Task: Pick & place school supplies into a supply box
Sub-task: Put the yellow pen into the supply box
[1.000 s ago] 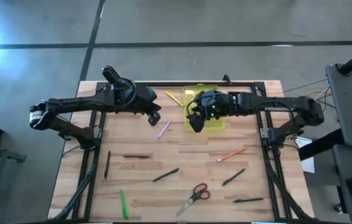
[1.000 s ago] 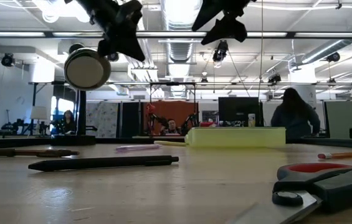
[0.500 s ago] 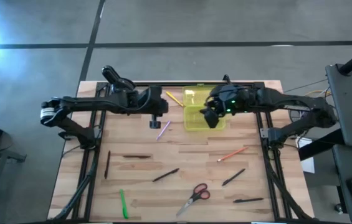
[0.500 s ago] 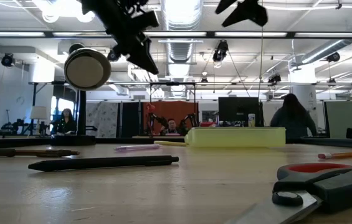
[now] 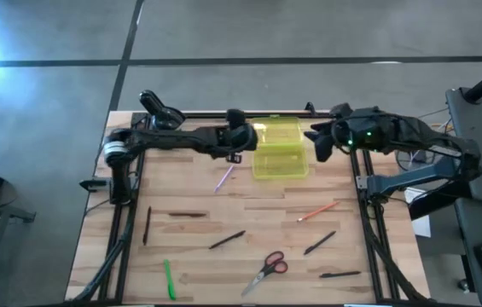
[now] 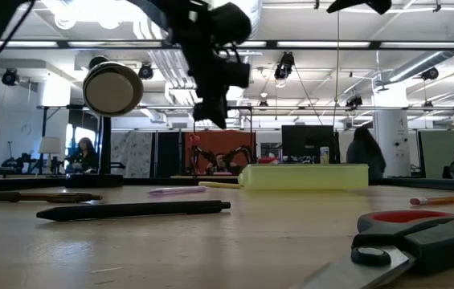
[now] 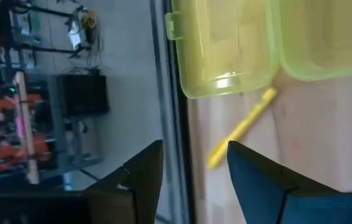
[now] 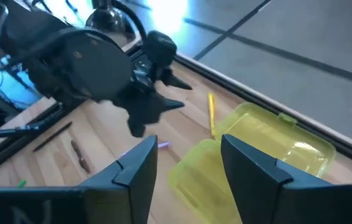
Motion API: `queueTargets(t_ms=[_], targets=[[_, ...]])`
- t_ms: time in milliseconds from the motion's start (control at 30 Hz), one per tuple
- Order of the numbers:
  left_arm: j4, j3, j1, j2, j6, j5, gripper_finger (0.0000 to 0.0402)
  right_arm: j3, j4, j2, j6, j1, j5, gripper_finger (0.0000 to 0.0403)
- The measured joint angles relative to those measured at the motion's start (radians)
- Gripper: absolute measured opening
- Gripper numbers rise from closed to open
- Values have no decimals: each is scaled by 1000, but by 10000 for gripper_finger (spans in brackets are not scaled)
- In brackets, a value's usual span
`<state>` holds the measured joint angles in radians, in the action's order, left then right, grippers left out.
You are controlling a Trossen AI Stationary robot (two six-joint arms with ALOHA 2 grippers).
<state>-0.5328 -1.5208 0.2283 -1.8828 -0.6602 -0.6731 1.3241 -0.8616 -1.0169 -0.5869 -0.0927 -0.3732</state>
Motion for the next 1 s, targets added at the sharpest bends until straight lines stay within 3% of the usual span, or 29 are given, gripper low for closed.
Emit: queueTargets(t_ms=[200,400,733,867,1000], targets=[[-111,-216,22,-177,-134,-1,163,-43,1,54,-20,0,-18,166],[-155,-348,85,-278,-205,16,163,-60,4,68,-19,1,-19,166],[-174,-391,177,-315,-158,23,161,-64,5,68,15,1,-15,166],[-167,-391,176,-337,-202,67,128,-62,5,68,51,1,-15,166],[-157,-392,176,-371,-212,64,59,-57,9,76,67,1,-14,166]])
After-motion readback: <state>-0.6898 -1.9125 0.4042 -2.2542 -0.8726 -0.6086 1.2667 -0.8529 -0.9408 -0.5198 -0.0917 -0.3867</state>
